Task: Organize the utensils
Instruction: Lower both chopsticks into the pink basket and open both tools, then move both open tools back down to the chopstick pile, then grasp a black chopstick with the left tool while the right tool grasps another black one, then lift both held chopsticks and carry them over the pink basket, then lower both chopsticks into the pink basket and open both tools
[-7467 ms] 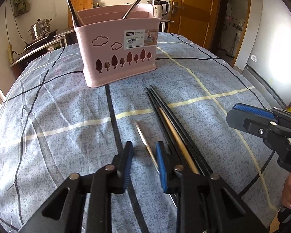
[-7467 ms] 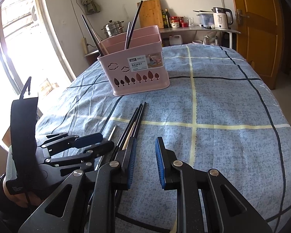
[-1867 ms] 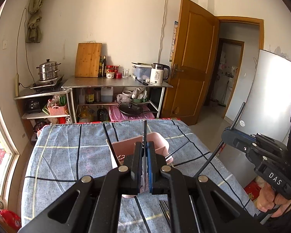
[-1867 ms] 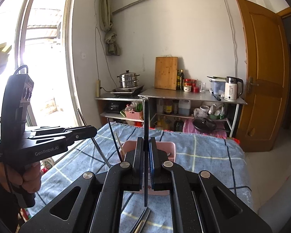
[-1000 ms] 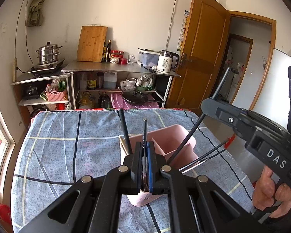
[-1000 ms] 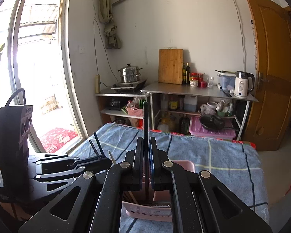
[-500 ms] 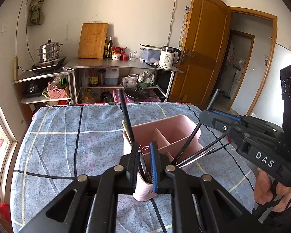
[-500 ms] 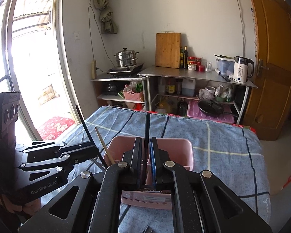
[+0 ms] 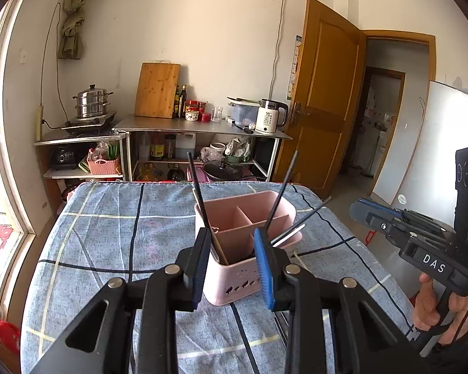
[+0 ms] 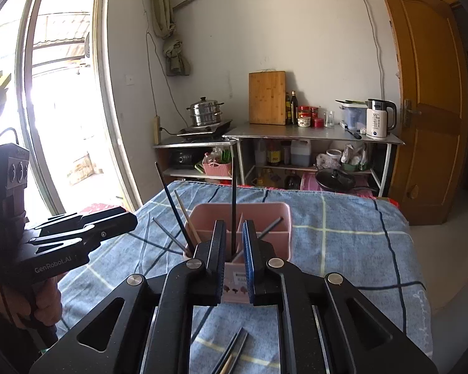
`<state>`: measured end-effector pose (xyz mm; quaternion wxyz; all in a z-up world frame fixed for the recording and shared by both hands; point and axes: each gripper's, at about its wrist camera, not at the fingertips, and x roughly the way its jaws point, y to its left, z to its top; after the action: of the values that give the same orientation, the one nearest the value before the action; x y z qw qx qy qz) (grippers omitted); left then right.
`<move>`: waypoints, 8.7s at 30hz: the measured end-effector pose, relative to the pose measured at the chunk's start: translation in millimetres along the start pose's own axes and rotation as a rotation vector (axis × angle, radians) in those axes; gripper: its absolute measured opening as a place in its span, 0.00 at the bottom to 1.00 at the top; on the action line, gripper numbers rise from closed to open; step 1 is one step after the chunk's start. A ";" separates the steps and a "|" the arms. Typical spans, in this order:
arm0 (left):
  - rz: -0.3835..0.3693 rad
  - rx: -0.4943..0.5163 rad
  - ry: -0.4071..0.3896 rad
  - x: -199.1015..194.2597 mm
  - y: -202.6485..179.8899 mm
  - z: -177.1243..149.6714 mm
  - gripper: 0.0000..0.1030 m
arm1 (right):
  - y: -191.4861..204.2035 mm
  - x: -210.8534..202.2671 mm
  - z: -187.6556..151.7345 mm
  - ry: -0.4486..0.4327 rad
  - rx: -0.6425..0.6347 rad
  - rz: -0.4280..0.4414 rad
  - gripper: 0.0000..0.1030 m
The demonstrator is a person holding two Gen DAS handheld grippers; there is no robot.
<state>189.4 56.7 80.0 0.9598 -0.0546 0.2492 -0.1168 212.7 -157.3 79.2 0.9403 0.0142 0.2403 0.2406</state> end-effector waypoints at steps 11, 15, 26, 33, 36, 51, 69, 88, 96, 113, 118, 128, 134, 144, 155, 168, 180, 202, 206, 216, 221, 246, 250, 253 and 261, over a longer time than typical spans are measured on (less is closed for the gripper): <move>-0.003 0.034 0.013 -26.6 -29.1 -63.4 0.32 | -6.0 -28.8 -60.8 0.049 0.049 -0.006 0.19; 0.006 0.036 0.031 -26.9 -35.8 -77.2 0.32 | -8.3 -33.0 -76.0 0.072 0.069 -0.005 0.19; 0.027 0.026 0.093 -21.2 -33.9 -109.9 0.32 | -14.4 -35.5 -105.9 0.132 0.117 -0.011 0.19; 0.019 0.004 0.130 -17.8 -27.4 -125.7 0.32 | -13.9 -29.0 -124.4 0.184 0.122 -0.019 0.19; 0.020 -0.004 0.147 -15.0 -25.4 -130.9 0.32 | -13.0 -23.3 -129.2 0.208 0.121 -0.019 0.19; 0.007 -0.032 0.211 -1.3 -16.2 -146.0 0.32 | -0.8 19.6 -154.6 0.358 0.100 -0.034 0.19; -0.026 -0.050 0.278 16.7 -21.0 -149.6 0.32 | -2.3 39.4 -167.3 0.429 0.061 -0.058 0.19; 0.005 0.028 0.393 73.8 -69.6 -156.6 0.33 | -38.5 26.5 -170.1 0.409 0.155 -0.003 0.19; 0.035 0.054 0.382 76.7 -77.1 -156.8 0.41 | -40.4 25.7 -170.3 0.408 0.161 0.005 0.18; 0.032 -0.017 0.393 70.0 -63.5 -156.7 0.42 | -40.5 23.2 -171.1 0.407 0.155 -0.013 0.18; 0.083 0.068 0.385 72.9 -74.8 -161.0 0.41 | -40.5 23.5 -171.3 0.408 0.152 -0.015 0.18; 0.143 0.080 0.389 66.0 -53.0 -159.7 0.11 | -36.3 21.0 -172.3 0.417 0.105 -0.018 0.18; 0.179 0.023 0.391 48.9 -20.7 -162.9 0.09 | -39.5 14.4 -174.0 0.435 0.075 -0.020 0.18; 0.132 -0.031 0.405 50.0 -3.0 -156.4 0.16 | -52.2 24.2 -158.6 0.430 0.148 -0.086 0.18; 0.131 -0.065 0.411 78.7 7.9 -142.7 0.17 | -55.0 56.9 -148.5 0.451 0.144 -0.163 0.18; 0.105 -0.055 0.401 75.8 2.9 -142.0 0.07 | -35.5 54.0 -143.9 0.424 0.119 -0.086 0.07; 0.001 -0.029 0.262 24.1 -17.9 -99.2 0.05 | -16.6 12.5 -97.3 0.262 0.070 -0.046 0.05; -0.046 0.041 0.023 -23.4 -29.4 -18.3 0.05 | -7.0 -27.2 -30.0 0.060 -0.008 -0.062 0.05; -0.043 0.041 0.024 -22.1 -29.1 -19.8 0.05 | -8.1 -28.8 -31.0 0.057 -0.009 -0.062 0.05; -0.053 0.069 0.044 -21.5 -36.1 -15.4 0.05 | -6.4 -31.6 -26.5 0.052 -0.026 -0.061 0.05; -0.061 0.095 0.036 -25.0 -39.1 -4.1 0.05 | -2.6 -37.0 -13.4 0.029 -0.047 -0.047 0.05; -0.028 0.111 -0.107 -16.7 -20.6 110.6 0.05 | 31.6 1.7 89.3 -0.146 -0.115 0.034 0.05; -0.023 0.105 -0.105 -2.1 -13.9 110.2 0.05 | 33.4 17.3 93.0 -0.147 -0.113 0.029 0.05; -0.013 0.106 -0.110 8.2 -9.4 106.7 0.05 | 32.6 28.4 89.4 -0.139 -0.110 0.026 0.05; -0.030 0.071 -0.031 35.0 2.0 83.2 0.05 | 24.3 57.8 63.9 -0.045 -0.097 0.019 0.05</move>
<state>260.3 53.8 135.7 0.9631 -0.0262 0.2289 -0.1391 275.7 -103.6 113.4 0.9427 -0.0239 0.2069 0.2606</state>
